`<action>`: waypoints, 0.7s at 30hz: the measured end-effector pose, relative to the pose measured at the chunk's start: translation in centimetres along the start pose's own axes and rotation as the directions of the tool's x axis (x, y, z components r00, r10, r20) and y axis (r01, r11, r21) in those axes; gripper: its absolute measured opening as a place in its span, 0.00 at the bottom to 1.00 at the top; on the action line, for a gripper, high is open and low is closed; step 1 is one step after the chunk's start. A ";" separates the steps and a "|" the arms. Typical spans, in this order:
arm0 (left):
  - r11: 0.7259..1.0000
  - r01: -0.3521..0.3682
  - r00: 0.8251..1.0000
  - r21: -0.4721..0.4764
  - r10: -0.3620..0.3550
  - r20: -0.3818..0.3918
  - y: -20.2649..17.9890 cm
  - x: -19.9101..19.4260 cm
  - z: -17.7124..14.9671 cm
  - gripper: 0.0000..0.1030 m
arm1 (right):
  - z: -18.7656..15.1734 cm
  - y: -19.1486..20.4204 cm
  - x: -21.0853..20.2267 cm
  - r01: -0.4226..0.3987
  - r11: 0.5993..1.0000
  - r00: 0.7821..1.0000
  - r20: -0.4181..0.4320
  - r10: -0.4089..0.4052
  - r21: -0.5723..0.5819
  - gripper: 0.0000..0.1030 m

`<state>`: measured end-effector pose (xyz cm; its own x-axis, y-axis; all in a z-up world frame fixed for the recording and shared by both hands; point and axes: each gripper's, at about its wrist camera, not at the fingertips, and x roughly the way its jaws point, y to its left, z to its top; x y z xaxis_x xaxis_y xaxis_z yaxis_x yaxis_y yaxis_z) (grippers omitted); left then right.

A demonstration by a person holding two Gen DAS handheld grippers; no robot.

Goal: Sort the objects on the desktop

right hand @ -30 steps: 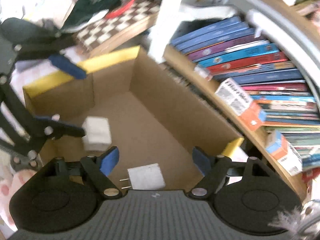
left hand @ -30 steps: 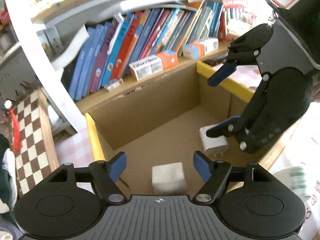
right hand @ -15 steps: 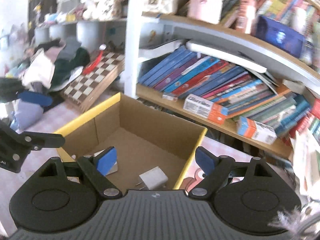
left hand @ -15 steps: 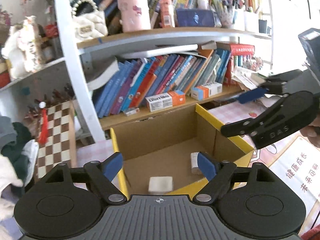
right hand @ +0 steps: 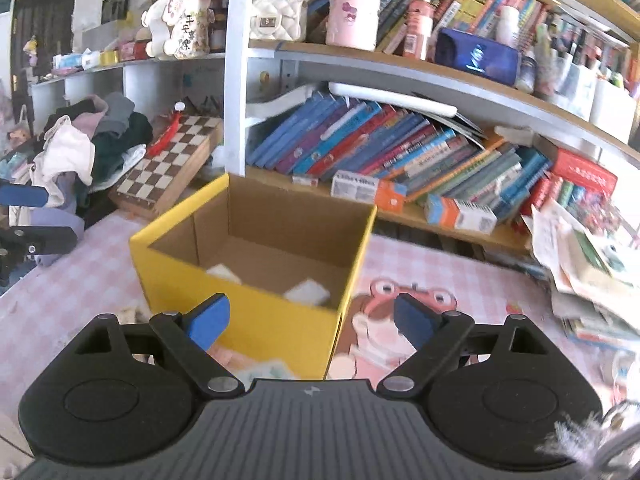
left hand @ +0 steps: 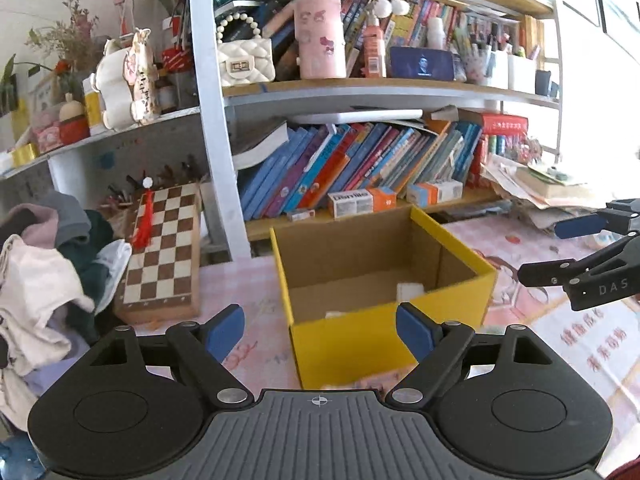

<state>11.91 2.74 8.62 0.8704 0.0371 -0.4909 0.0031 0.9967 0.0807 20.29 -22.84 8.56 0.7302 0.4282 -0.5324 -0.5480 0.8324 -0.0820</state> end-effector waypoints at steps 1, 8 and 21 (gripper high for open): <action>1.000 0.003 1.000 0.000 -0.003 -0.001 0.0 -0.5 -0.3 0.83 | -0.5 0.3 -0.5 0.006 1.000 1.000 -0.003 -0.006 0.004 0.86; 1.000 0.019 1.000 0.018 -0.018 -0.022 0.0 -3.2 -2.9 0.88 | -3.9 2.4 -3.7 0.067 0.996 0.998 -0.023 -0.066 0.052 0.87; 1.000 -0.002 0.992 -0.025 -0.001 -0.123 0.2 -5.7 -9.3 0.88 | -9.5 6.7 -6.5 0.134 0.981 0.990 -0.072 -0.125 0.141 0.91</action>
<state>2.38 3.36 3.35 0.8034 0.0444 -0.5938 -0.0106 0.9981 0.0602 7.97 -23.37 3.52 0.7617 0.2942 -0.5773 -0.3817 0.9237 -0.0328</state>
